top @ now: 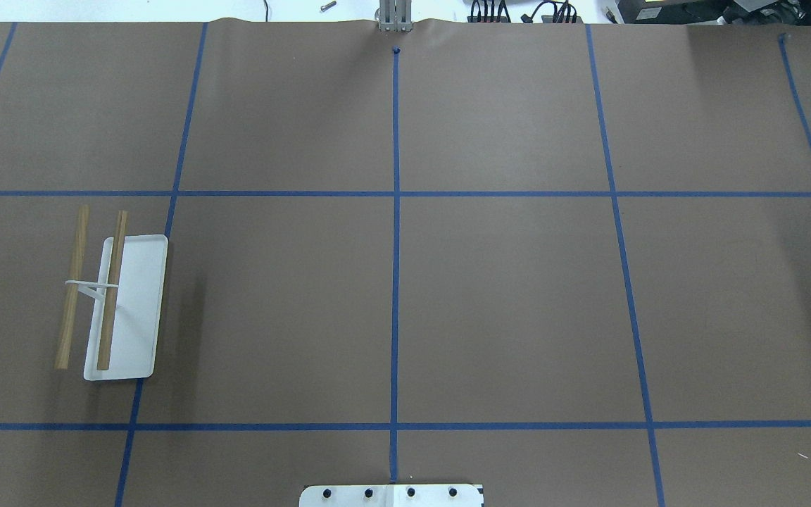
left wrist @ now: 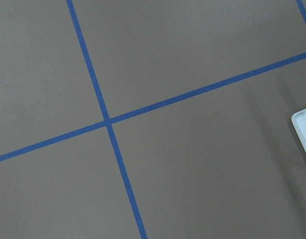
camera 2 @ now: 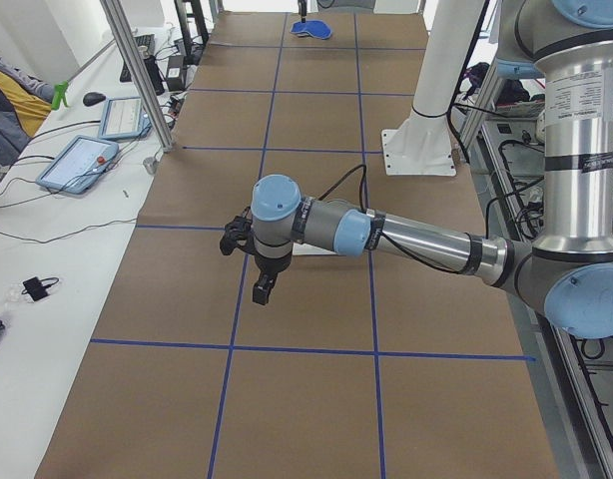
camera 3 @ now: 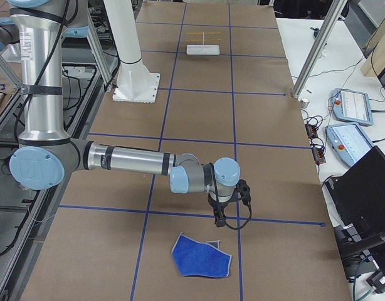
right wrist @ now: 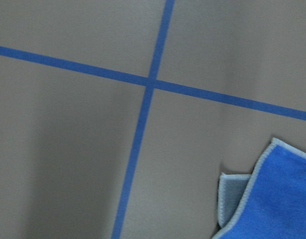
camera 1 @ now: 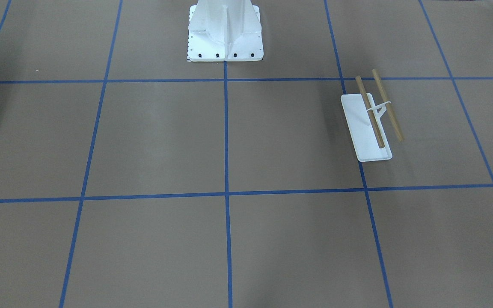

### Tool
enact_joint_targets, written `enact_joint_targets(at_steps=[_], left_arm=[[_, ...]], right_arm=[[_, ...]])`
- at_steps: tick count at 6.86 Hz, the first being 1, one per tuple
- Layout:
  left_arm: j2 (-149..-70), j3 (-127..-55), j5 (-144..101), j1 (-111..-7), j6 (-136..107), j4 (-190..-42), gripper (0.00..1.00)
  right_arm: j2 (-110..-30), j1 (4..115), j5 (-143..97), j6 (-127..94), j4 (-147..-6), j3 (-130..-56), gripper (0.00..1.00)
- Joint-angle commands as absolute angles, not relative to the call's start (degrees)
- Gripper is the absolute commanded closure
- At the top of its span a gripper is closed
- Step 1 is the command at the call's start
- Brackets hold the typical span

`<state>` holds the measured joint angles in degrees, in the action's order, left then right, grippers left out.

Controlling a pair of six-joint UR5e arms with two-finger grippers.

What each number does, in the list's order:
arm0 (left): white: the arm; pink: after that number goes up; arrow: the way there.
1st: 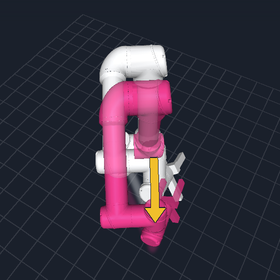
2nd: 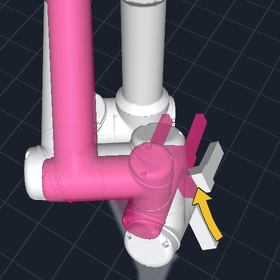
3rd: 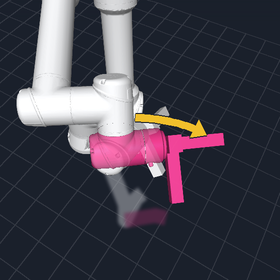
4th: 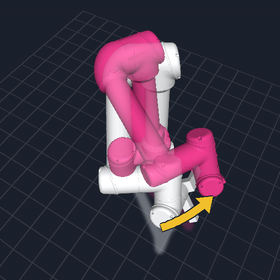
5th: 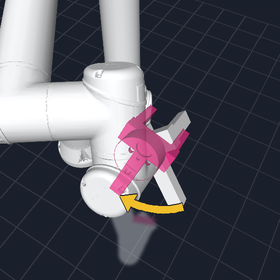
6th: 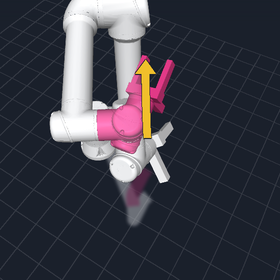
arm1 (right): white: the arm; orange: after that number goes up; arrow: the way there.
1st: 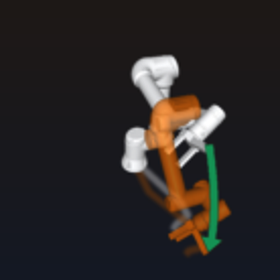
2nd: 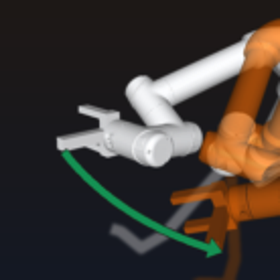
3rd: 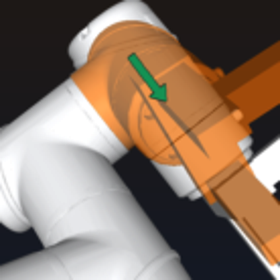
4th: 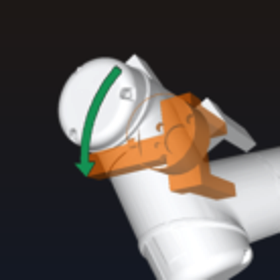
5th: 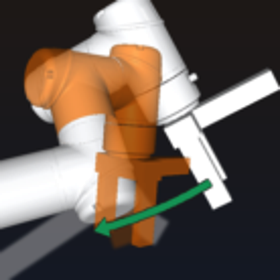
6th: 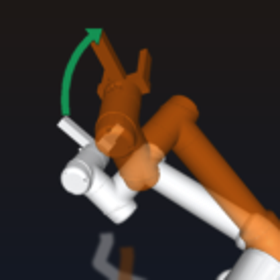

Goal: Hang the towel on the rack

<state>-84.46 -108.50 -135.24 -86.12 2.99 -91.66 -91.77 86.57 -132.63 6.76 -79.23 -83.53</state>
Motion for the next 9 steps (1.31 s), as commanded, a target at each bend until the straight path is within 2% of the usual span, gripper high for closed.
enact_joint_targets(at_steps=[1, 2, 4, 5, 9], left_arm=[[-84.46, -108.46, -135.26, -86.13, 1.76, -91.76, 0.02], [-84.29, -108.37, -135.26, -86.13, 1.76, -91.76, 0.02], [-84.29, -108.63, -135.26, -86.13, 1.76, -91.76, 0.02], [-84.29, -108.63, -135.26, -86.13, 1.76, -91.76, 0.02], [-84.20, -108.72, -135.26, -86.22, 1.76, -91.76, 0.02]], right_arm=[[-90.10, 93.22, -132.54, 8.96, -78.13, -76.24, 0.00], [-89.04, 94.64, -134.54, 8.88, -77.09, -69.85, 0.01], [-81.60, 96.94, -136.13, 7.74, -69.21, -51.43, 0.03], [-80.43, 97.03, -136.58, 6.52, -65.25, -46.54, 0.05], [-79.54, 96.86, -138.25, 5.10, -62.23, -41.84, 0.06]])
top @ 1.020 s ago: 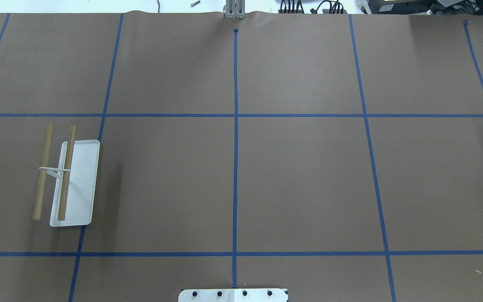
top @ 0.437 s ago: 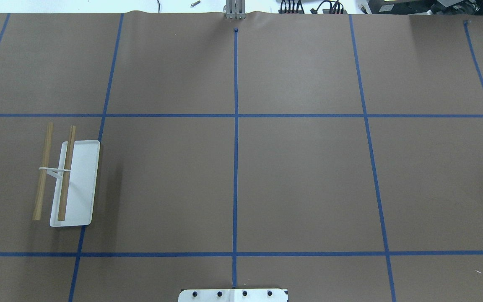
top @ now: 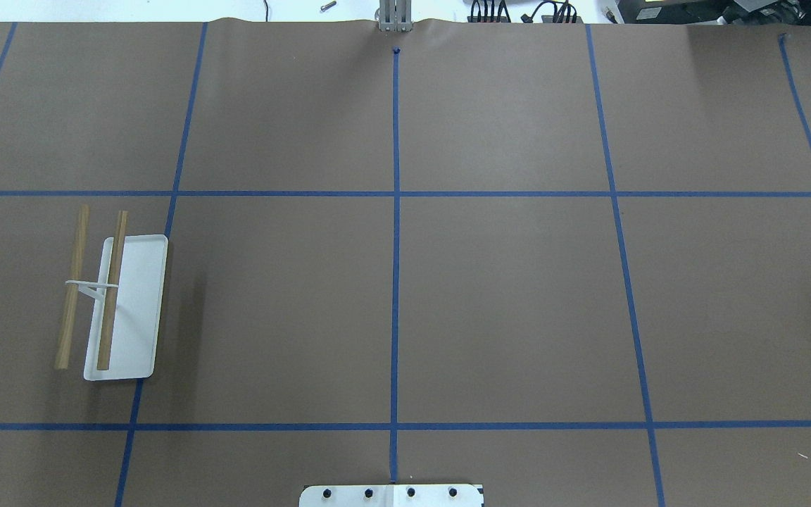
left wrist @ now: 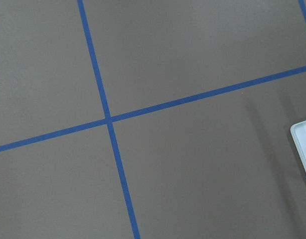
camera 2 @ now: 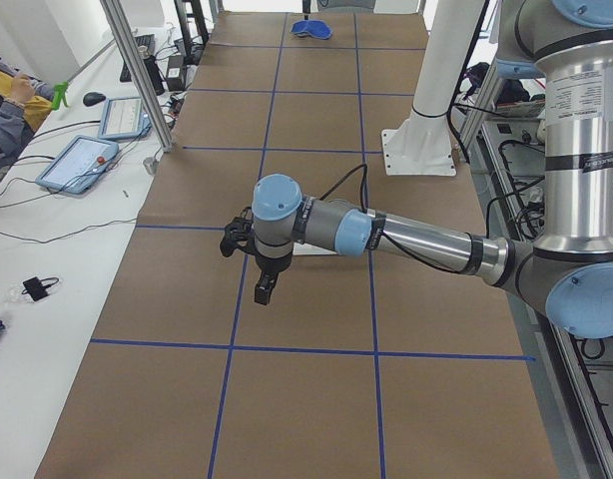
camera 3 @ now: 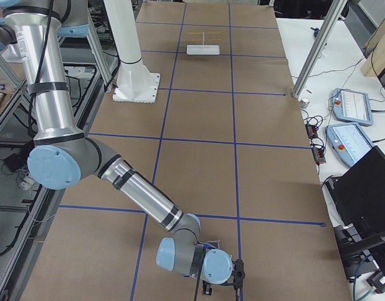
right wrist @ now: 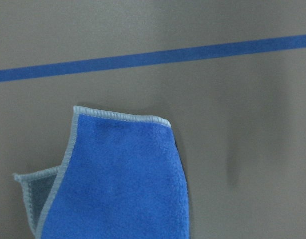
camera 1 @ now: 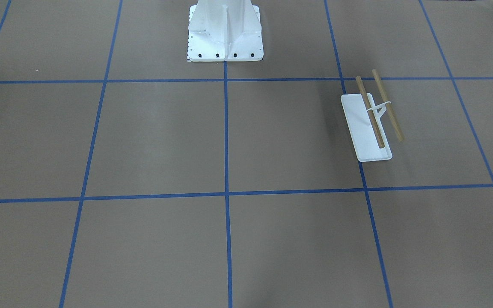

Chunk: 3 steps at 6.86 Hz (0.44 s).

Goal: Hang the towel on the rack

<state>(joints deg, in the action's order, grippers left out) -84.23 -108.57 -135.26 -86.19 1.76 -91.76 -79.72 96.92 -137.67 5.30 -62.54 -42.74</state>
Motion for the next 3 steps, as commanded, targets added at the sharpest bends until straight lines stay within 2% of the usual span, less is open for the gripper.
enact_joint_targets(at_steps=[1, 3], left_arm=[[-84.29, -108.46, -135.26, -86.22, 1.76, -91.84, 0.02], [-84.29, -108.45, -135.26, -86.13, 1.76, -91.85, 0.02]], right_arm=[[-79.54, 96.86, -139.12, 5.10, -62.31, -41.66, 0.06], [-79.45, 96.77, -140.62, 5.10, -62.31, -40.43, 0.06]])
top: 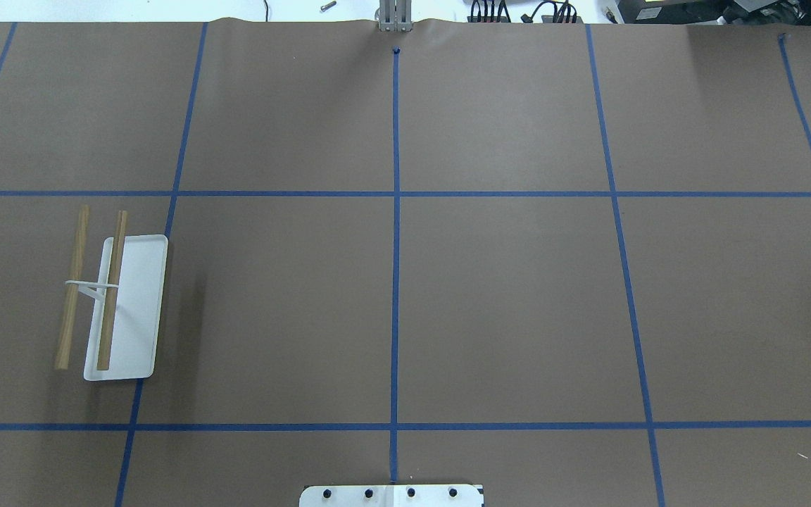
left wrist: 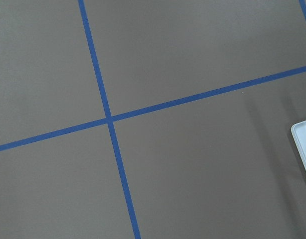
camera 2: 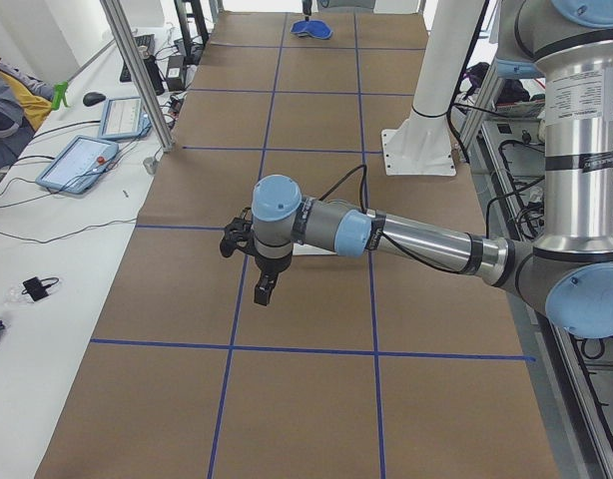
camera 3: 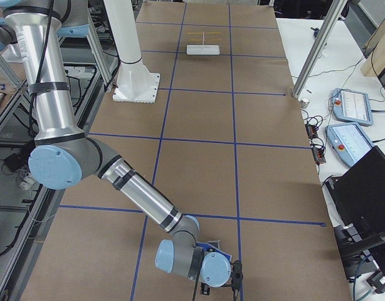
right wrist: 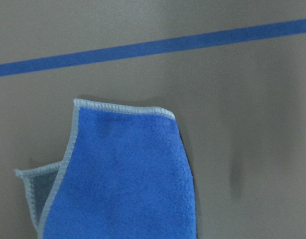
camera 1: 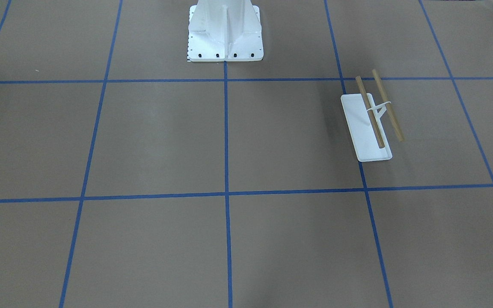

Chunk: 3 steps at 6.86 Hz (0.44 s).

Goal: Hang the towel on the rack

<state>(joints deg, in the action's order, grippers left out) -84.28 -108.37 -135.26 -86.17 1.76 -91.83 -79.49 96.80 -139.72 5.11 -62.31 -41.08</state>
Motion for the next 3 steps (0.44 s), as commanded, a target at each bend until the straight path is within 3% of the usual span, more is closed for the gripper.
enact_joint_targets(at_steps=[1, 3], left_arm=[[-84.29, -108.54, -135.26, -86.13, 1.76, -91.85, 0.02], [-84.29, -108.02, -135.26, -86.13, 1.93, -91.93, 0.02]], right_arm=[[-79.37, 96.59, -140.89, 5.10, -62.31, -40.17, 0.07], [-79.45, 95.89, -140.98, 5.19, -62.23, -39.64, 0.10]])
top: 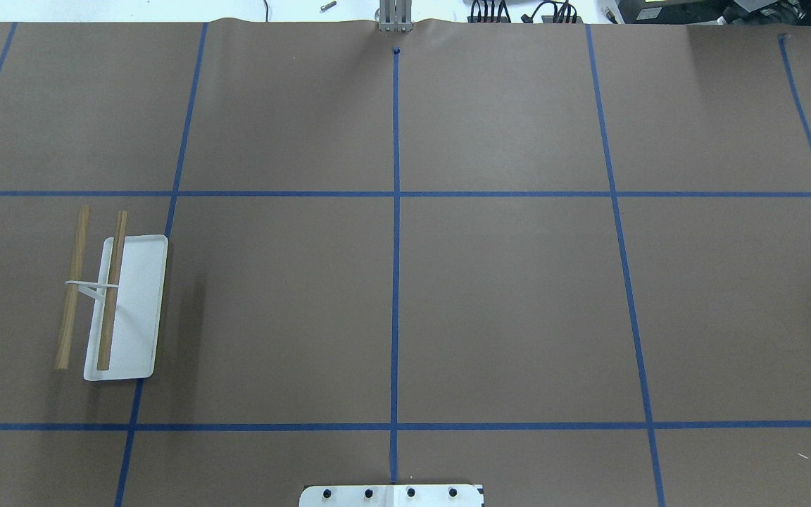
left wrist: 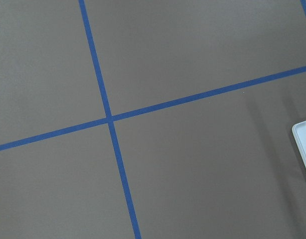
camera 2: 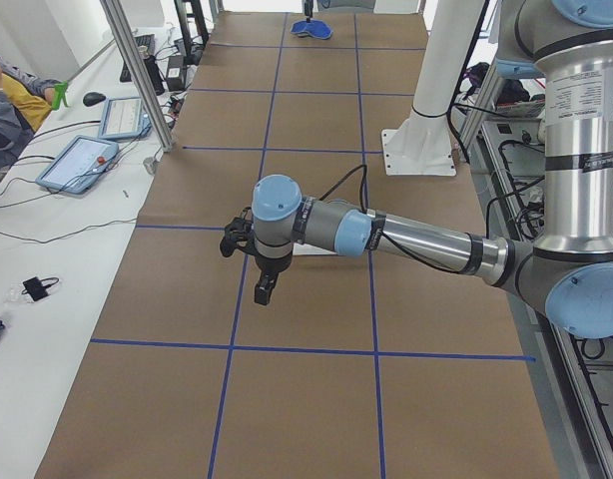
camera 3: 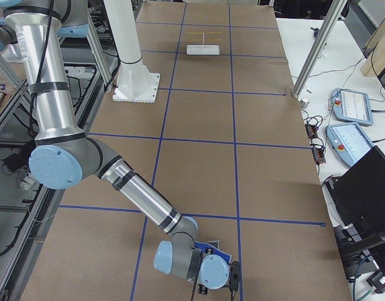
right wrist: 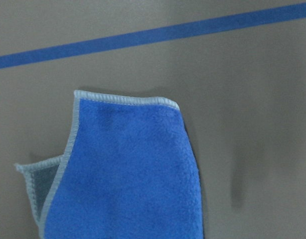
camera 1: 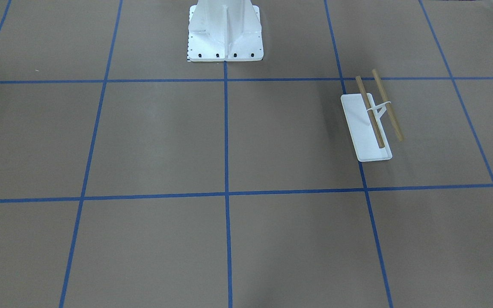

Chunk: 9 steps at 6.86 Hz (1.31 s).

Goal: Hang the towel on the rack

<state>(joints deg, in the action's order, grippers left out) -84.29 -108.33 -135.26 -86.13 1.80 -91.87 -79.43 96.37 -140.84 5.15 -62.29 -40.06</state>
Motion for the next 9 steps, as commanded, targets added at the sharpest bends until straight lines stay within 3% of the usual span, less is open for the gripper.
enact_joint_targets(at_steps=[1, 2, 4, 7, 9], left_arm=[[-84.29, -108.45, -135.26, -86.13, 1.76, -91.85, 0.02], [-84.29, -108.02, -135.26, -86.13, 1.93, -91.93, 0.02], [-84.29, -108.45, -135.26, -86.13, 1.93, -91.85, 0.02], [-84.29, -108.54, -135.35, -86.22, 1.76, -91.93, 0.02], [-84.29, -108.81, -139.96, -86.13, -0.51, -91.93, 0.02]], right_arm=[[-79.45, 95.37, -141.06, 5.27, -60.40, -38.16, 0.12], [-79.45, 95.01, -140.98, 5.19, -59.08, -37.54, 0.23], [-79.19, 94.40, -141.06, 5.18, -59.06, -37.53, 1.00], [-77.09, 94.31, -143.24, 4.57, -58.97, -40.15, 1.00], [-78.65, 93.18, -145.28, -10.37, -59.24, -53.89, 1.00]])
